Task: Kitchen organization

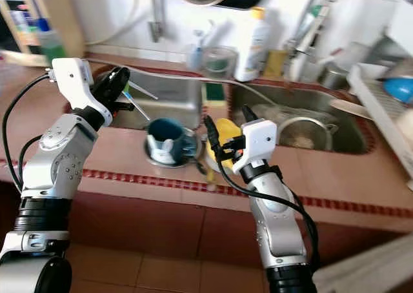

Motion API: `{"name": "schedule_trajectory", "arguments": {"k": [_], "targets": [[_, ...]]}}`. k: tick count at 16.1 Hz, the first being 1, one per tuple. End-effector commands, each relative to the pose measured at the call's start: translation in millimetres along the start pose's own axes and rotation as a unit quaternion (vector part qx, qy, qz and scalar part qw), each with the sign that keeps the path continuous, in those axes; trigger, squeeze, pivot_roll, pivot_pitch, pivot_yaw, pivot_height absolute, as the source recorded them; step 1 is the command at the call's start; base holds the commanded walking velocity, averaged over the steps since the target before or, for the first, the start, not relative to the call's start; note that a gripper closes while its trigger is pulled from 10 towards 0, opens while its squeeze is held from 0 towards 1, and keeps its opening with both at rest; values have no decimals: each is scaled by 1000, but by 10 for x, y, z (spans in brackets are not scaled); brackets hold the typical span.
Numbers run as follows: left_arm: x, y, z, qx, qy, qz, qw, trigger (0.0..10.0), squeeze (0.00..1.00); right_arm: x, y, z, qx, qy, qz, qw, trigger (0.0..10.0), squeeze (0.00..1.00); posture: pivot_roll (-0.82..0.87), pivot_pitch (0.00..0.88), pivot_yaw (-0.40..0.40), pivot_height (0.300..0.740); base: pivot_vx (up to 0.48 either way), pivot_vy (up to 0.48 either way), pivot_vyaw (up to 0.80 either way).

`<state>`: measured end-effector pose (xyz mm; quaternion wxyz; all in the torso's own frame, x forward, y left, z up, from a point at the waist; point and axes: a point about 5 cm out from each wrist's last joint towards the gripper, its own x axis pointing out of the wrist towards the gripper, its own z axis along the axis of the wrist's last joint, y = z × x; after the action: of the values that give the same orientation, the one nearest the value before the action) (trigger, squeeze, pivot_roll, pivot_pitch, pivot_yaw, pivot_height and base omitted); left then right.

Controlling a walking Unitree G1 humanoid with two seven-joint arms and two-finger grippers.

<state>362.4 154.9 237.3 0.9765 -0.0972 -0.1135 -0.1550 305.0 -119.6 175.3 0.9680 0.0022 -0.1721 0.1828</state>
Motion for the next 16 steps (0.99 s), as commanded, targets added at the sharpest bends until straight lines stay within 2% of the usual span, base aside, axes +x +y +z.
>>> {"name": "schedule_trajectory", "arguments": {"k": [1,13,16], "targets": [[16,-17,39,8,-8,-8,1000,10000,0,2,-5,48,-5,-10,3,1000,10000,0,-133,0,-9,740,304,0,0],[34,-28,50,14,-10,-15,1000,10000,0,20,9,51,-6,-14,9,1000,10000,0,-129,0,-10,740,337,0,0],[31,-42,55,8,-16,-19,1000,10000,0,20,25,44,0,-8,12,1000,10000,0,-130,0,-10,740,90,0,0]]}}
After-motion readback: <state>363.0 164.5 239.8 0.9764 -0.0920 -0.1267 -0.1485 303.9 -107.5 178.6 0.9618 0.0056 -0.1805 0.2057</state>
